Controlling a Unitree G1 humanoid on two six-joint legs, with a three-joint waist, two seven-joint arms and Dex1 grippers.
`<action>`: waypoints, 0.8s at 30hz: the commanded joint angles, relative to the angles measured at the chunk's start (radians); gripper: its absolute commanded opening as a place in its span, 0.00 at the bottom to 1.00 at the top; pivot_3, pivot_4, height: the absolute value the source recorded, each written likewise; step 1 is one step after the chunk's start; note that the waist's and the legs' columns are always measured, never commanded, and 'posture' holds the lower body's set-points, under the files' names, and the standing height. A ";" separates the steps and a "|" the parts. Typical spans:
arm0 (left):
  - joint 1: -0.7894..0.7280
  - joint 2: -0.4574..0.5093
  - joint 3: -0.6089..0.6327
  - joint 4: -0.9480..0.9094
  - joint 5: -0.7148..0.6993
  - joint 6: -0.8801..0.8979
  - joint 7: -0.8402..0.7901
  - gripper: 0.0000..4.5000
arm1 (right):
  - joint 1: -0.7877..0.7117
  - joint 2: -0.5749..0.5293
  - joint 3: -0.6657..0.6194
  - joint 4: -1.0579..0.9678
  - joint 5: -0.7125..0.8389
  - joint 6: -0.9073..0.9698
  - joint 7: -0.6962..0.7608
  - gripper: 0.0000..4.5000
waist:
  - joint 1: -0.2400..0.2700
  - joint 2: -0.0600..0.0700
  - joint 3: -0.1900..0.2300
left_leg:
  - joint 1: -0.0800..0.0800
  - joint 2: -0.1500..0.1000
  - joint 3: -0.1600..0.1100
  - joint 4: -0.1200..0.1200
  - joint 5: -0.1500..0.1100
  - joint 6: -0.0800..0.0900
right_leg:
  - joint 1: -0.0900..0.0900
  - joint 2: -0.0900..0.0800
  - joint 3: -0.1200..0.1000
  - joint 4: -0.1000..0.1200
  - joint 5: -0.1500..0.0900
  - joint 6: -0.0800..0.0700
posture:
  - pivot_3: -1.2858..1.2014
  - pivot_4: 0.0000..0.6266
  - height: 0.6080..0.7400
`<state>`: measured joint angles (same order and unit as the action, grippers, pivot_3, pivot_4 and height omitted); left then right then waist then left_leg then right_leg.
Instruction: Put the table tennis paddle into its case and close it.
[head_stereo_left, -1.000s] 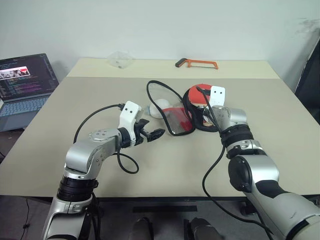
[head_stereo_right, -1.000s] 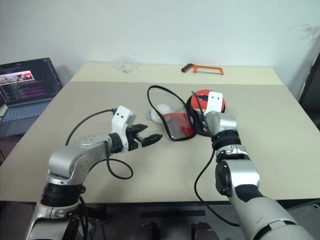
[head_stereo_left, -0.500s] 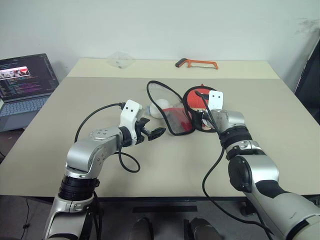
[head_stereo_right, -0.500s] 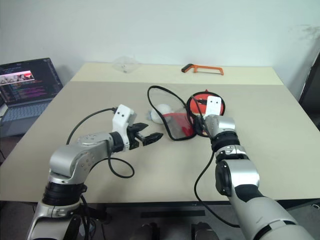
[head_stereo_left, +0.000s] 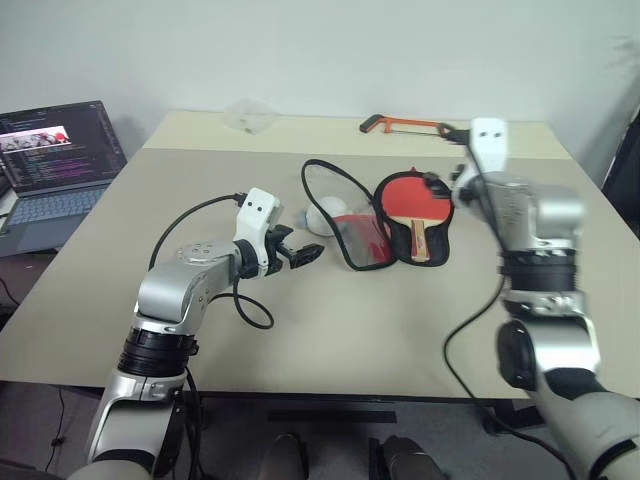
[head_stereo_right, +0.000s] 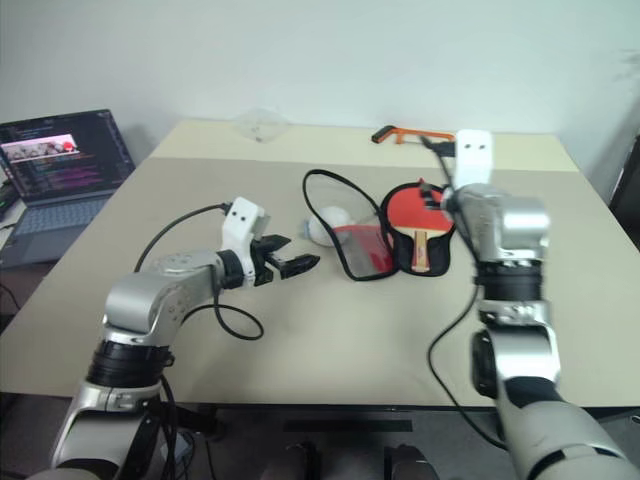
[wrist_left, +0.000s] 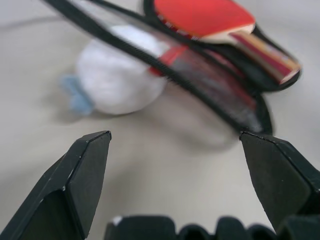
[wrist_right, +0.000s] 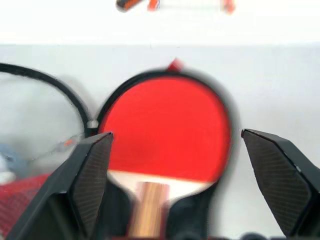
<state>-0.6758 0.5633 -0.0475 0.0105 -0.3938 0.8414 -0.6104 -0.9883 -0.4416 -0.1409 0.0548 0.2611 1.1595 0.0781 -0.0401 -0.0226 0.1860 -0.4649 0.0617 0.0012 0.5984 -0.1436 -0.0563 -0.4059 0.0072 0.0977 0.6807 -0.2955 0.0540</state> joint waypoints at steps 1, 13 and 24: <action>-0.061 0.002 -0.064 0.108 0.085 -0.140 -0.061 1.00 | 0.236 -0.229 0.017 -0.327 0.157 -0.105 0.406 0.99 | 0.017 0.000 0.000 | 0.000 0.000 0.000 0.000 0.000 0.000 | 0.000 0.000 0.000 -0.001 0.000 0.000 | 0.52 0.24 1.00; -0.196 -0.144 -0.166 0.424 0.262 -0.424 -0.126 0.55 | 0.649 -0.398 -0.263 -0.494 0.407 -0.365 0.792 1.00 | -0.018 0.000 0.000 | 0.001 0.001 -0.001 0.010 0.004 0.006 | 0.003 0.003 0.003 0.002 0.004 0.007 | 0.52 0.24 1.00; -0.424 -0.381 -0.103 0.784 0.332 -0.669 0.058 0.01 | 0.633 -0.381 -0.227 -0.515 0.406 -0.395 0.721 1.00 | 0.006 -0.001 0.000 | -0.001 0.000 -0.001 0.012 0.007 0.010 | 0.002 0.003 0.004 0.001 0.009 0.010 | 0.52 0.24 1.00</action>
<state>-1.0222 0.2221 -0.1742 0.7553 -0.0712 0.2756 -0.6088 -0.3328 -0.8225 -0.3541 -0.4272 0.6509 0.7895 0.8159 -0.0346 -0.0237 0.1864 -0.4671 0.0619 0.0003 0.6107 -0.1367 -0.0467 -0.4041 0.0099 0.1008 0.6812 -0.2868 0.0639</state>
